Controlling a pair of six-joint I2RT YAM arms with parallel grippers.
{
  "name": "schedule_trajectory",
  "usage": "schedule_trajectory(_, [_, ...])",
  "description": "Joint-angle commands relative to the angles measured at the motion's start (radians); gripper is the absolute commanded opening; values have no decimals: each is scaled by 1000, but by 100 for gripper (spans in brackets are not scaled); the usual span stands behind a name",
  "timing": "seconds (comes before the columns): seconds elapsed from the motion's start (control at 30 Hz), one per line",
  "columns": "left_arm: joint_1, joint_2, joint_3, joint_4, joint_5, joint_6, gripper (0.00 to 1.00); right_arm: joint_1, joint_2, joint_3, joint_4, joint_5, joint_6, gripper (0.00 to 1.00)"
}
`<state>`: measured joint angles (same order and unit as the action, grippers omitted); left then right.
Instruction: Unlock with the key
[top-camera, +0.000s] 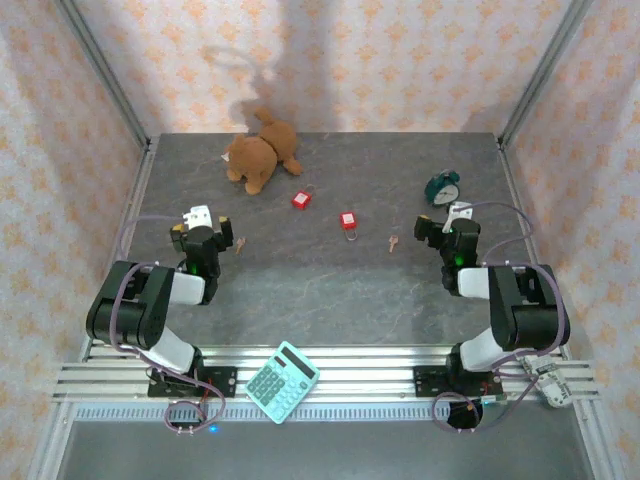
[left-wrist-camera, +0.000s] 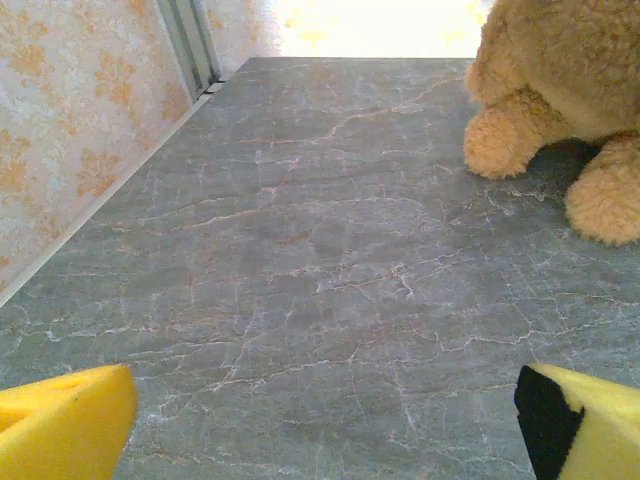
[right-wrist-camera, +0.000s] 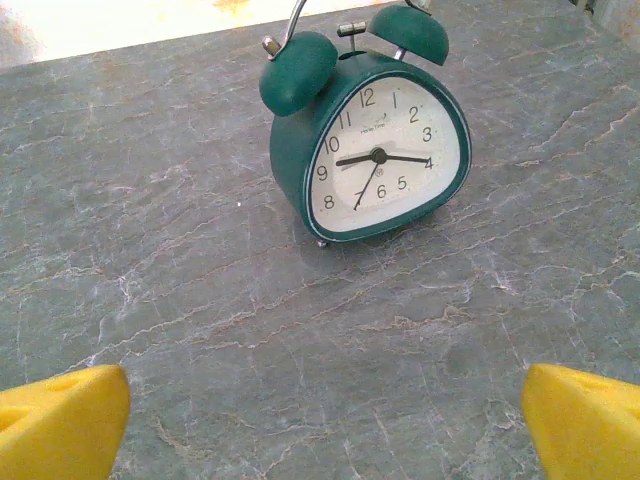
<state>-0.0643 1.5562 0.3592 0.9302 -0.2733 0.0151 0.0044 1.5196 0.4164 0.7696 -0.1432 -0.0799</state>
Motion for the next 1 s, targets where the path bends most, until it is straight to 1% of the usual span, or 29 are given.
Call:
schedule_trajectory(0.0, [7, -18, 9, 7, -15, -10, 100, -4, -4, 0, 2, -6, -11, 99])
schedule_trajectory(0.97, [-8, -17, 1, 28, -17, 8, 100, -4, -4, -1, 2, -6, -11, 99])
